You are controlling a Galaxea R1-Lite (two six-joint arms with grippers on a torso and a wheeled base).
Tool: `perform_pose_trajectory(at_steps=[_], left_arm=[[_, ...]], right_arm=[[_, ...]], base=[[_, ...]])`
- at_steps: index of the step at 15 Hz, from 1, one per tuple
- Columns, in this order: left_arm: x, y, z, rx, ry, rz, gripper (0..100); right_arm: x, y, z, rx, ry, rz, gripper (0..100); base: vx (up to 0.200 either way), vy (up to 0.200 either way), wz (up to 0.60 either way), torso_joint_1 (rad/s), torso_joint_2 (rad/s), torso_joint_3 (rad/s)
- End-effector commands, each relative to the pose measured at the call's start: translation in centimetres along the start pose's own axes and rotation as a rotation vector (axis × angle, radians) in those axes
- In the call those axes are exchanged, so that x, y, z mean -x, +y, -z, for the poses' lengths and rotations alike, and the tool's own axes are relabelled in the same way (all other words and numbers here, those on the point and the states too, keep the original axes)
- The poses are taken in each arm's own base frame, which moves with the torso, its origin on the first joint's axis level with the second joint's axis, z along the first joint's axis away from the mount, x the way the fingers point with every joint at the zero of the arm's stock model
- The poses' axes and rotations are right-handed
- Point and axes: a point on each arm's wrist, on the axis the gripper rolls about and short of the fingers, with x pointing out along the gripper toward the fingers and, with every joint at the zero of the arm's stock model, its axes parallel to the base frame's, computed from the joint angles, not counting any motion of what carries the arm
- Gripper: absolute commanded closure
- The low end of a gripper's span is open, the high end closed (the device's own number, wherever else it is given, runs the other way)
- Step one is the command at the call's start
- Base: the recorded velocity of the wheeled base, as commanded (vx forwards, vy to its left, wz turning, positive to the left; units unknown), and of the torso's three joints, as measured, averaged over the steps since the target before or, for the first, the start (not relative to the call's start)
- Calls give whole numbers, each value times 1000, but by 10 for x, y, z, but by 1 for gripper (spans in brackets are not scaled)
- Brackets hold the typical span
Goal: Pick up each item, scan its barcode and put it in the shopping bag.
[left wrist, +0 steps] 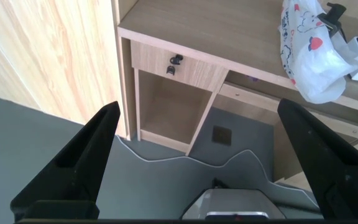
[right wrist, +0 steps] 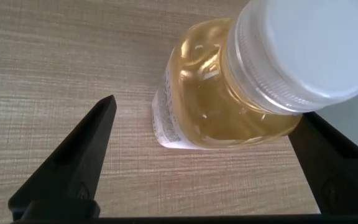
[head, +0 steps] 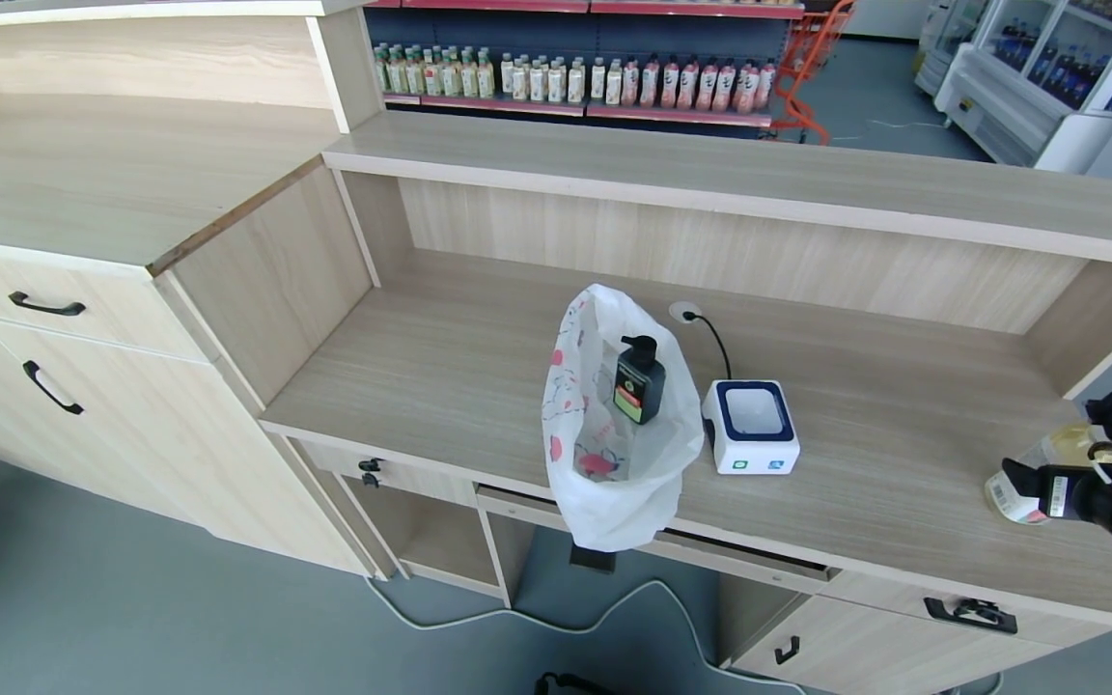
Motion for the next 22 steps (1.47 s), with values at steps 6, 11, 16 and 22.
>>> perform_pose_trajectory(at_steps=[6,11,16,22], left_arm=[[0,0,0,0,0,0,0],[0,0,0,0,0,0,0],[0,0,0,0,0,0,0],[0,0,0,0,0,0,0]], right_arm=[[-15,10,14,7,-28,-15,0],[-26,11,18,7,-61,-9,0],[-44,11,21,6,-95,-1,0],[-62,10,20,9,-143,10,100]], base=[[0,0,0,0,0,0],[0,0,0,0,0,0],[0,0,0,0,0,0],[0,0,0,0,0,0]])
